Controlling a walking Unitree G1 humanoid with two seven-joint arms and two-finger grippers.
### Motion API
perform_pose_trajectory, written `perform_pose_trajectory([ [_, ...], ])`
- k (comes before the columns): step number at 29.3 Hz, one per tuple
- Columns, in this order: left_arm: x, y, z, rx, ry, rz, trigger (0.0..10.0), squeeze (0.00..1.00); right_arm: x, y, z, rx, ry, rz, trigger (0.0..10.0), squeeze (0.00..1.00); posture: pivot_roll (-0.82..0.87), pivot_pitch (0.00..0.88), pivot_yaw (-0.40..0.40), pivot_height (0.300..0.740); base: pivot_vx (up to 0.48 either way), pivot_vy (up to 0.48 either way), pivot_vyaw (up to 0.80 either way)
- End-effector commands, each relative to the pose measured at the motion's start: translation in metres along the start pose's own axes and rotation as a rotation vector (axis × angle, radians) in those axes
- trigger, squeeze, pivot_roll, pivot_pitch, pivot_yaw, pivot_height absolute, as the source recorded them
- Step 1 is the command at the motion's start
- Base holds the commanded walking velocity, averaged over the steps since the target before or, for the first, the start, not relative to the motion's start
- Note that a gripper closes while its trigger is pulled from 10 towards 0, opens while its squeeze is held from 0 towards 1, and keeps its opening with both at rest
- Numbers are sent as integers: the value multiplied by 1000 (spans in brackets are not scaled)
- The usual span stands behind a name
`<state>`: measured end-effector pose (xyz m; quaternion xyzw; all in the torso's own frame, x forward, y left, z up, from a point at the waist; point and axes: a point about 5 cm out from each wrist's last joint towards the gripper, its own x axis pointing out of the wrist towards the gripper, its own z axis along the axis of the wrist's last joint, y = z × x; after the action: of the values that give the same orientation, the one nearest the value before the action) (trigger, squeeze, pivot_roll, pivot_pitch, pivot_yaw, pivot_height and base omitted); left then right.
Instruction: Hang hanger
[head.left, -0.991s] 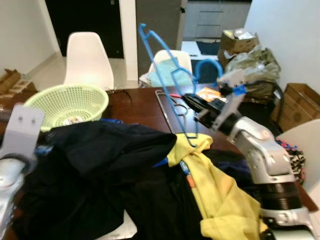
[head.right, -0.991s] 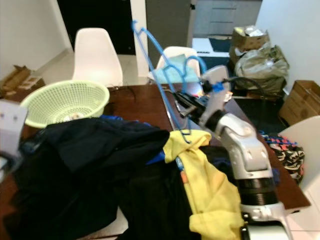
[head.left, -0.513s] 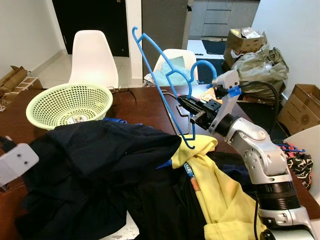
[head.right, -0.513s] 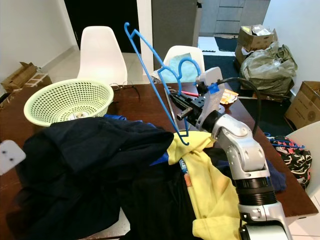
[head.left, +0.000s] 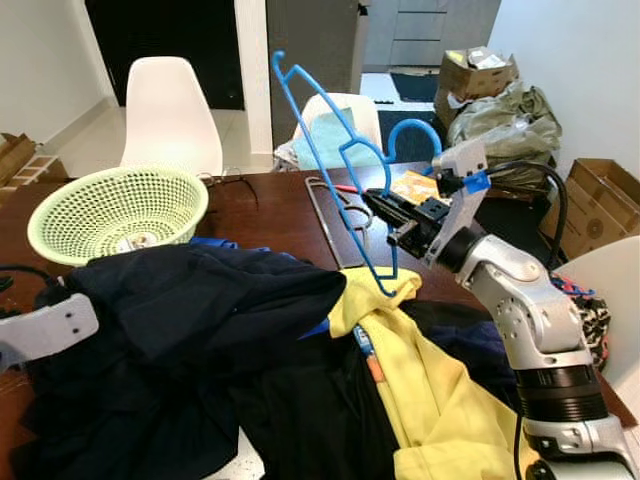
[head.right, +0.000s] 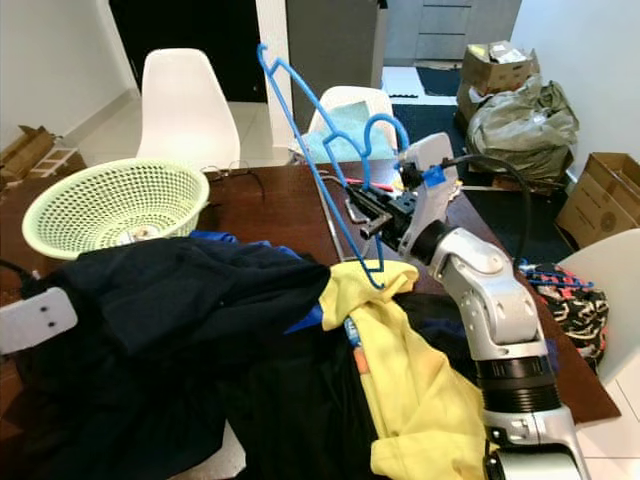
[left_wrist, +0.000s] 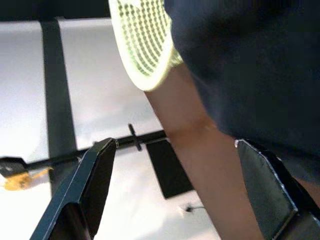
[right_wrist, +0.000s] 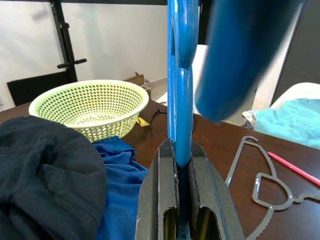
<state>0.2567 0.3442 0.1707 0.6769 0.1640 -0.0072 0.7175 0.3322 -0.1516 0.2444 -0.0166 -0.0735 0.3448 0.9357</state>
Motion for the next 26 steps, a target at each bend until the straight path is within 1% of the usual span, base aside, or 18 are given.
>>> perform_pose_trajectory([
  [1,3,-9,1,28,-12,-28,10000,0,-3,-2,1,-5,2,-11,10000,0,-11,0,-1,740,0,0,0],
  [7,3,-15,3,29,-38,-76,10000,0,-4,-3,1,-7,3,-15,10000,0,-16,0,-1,740,0,0,0],
  [9,1,-18,2,36,-50,-114,10000,0,-4,-3,1,-7,3,-15,10000,0,-22,0,5,740,0,0,0],
  [12,0,-19,1,48,-49,-129,10000,0,-4,-3,1,-7,3,-15,10000,0,-22,0,7,740,0,0,0],
  [13,-3,-20,-2,77,-40,-148,10000,0,-4,-3,0,-6,3,-16,10000,0,-17,0,6,740,0,0,0],
  [14,-3,-20,-2,77,-40,-148,10000,0,-4,-3,0,-6,3,-16,10000,0,-17,0,6,740,0,0,0],
  [15,-4,-21,-5,94,-32,-159,10000,0,-5,-4,0,-6,4,-16,10000,0,-12,0,7,740,0,0,0],
  [16,-3,-24,-10,120,-20,-174,10000,0,-4,-4,-1,-4,5,-15,10000,0,-9,0,3,740,0,0,0],
  [26,2,-26,-14,126,-16,-186,10000,0,-4,-2,-2,0,4,-15,10000,0,-16,0,7,740,0,0,0],
])
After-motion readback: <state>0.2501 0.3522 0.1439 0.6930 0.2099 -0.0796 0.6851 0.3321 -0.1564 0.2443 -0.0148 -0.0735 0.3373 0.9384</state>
